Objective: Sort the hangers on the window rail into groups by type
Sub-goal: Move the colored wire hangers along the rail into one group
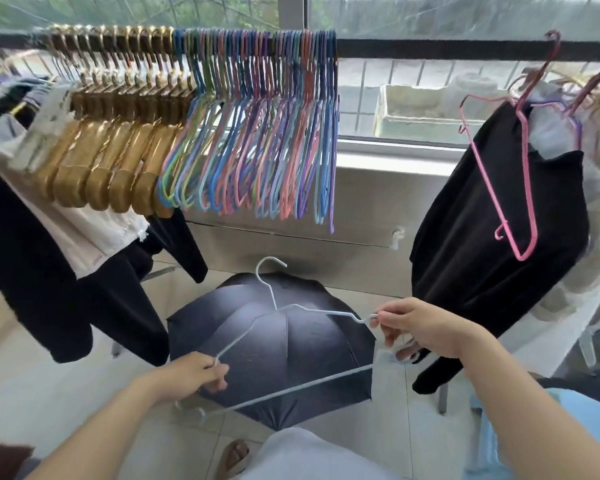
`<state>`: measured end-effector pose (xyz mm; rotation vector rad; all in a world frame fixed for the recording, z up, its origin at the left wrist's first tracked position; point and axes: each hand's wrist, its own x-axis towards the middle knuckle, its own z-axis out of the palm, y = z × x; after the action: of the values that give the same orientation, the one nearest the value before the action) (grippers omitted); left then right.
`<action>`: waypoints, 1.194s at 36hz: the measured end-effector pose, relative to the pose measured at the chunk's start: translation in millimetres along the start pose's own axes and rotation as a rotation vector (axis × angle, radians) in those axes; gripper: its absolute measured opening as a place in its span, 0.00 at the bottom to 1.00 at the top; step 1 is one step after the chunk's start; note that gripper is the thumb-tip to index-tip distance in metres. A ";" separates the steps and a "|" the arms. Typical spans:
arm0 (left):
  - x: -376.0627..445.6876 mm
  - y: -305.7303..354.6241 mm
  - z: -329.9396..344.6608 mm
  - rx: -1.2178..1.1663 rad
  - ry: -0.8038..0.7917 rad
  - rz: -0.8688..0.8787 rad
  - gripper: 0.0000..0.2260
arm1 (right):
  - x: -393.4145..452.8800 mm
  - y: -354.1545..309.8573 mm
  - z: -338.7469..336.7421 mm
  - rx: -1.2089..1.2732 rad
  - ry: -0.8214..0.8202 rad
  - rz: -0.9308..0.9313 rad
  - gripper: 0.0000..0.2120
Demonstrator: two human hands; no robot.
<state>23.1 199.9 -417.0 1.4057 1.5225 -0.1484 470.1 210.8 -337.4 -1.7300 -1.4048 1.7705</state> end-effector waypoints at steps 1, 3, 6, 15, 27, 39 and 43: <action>-9.1 5.3 -3.6 -0.035 -0.049 0.017 0.18 | 4.6 10.7 -0.9 0.018 0.021 0.024 0.12; -33.2 22.0 -10.7 -0.141 -0.146 0.035 0.17 | 15.1 29.6 -1.5 -0.011 0.104 0.082 0.12; -65.1 49.0 -14.1 -0.303 -0.293 0.101 0.15 | 29.4 51.3 -0.6 -0.165 0.322 0.171 0.10; -48.8 127.8 40.4 -0.402 -0.087 -0.022 0.09 | 24.9 18.4 51.5 0.286 0.399 0.310 0.11; -7.8 244.7 129.5 -0.208 0.281 0.089 0.15 | 0.2 -4.9 95.1 0.760 -0.090 0.146 0.21; -67.6 300.0 86.4 0.016 0.017 0.592 0.23 | -49.3 -47.2 18.7 0.531 0.459 0.014 0.13; -88.1 330.9 47.5 -0.001 0.289 0.745 0.14 | -79.1 -83.5 -11.8 0.355 0.603 -0.111 0.13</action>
<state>297.3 212.1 -206.9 1.9588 1.1164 0.5298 465.1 195.1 -223.0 -1.7378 -0.8533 1.1939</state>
